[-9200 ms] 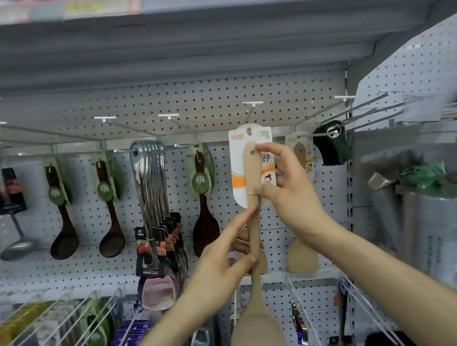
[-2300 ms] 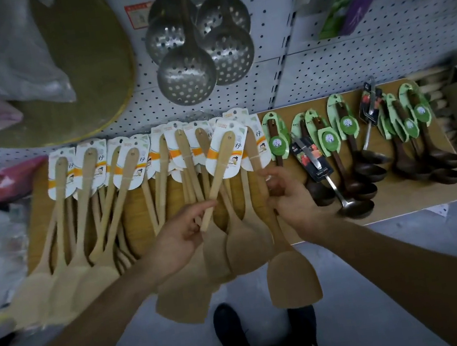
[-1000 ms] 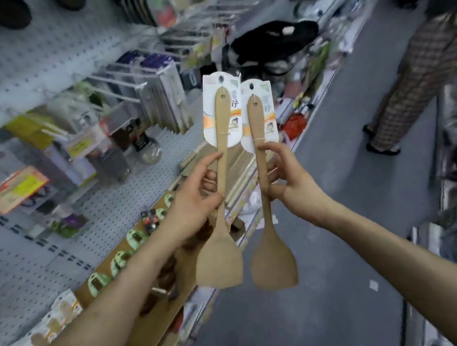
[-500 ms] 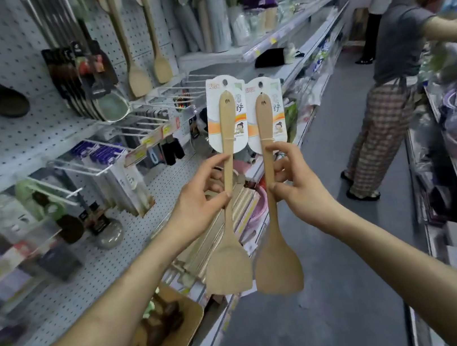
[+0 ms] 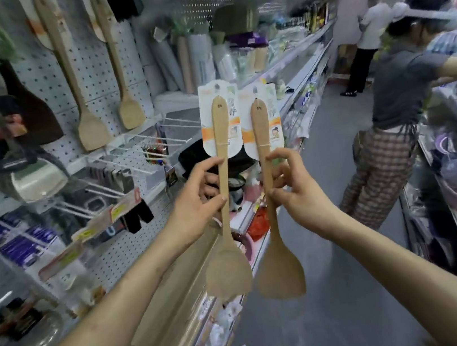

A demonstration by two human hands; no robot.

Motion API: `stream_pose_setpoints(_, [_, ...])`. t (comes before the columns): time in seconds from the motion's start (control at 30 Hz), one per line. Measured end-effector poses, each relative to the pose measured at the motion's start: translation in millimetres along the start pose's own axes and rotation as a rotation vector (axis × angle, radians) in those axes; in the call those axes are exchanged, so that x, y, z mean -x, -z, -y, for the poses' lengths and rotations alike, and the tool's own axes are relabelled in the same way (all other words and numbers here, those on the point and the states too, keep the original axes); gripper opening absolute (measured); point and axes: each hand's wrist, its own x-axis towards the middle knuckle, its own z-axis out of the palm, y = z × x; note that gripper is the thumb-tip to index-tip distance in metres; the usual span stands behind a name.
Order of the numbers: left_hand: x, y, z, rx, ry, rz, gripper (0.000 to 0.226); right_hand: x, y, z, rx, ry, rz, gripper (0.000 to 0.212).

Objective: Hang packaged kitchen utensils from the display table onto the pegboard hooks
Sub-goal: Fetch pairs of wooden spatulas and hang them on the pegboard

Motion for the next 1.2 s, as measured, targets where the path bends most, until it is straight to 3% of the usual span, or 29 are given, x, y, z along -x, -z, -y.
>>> stream_pose_setpoints(0.33, [-127.9,-24.0,18.5,-0.076,0.001,-0.09,0.065,-135.3,49.2,-51.1,-0.053,0.076,0.046,0.068])
stream_pose_setpoints(0.73, [-205.7,-41.4,-2.7,-0.236,0.037,-0.42,0.069,-284.9,104.2,-66.0,-0.164,0.293,0.351,0.063])
stream_pose_setpoints(0.97, [-233.1,-10.5,-3.8,-0.333,0.057,-0.552,0.07,-357.0,94.7,-59.0,-0.251,0.406,0.419,0.07])
stream_pose_setpoints(1.2, [-249.0,30.7,-2.2,-0.397,0.052,-0.683,0.079,-411.1,39.7,-37.3,-0.367,0.488,0.503,0.068])
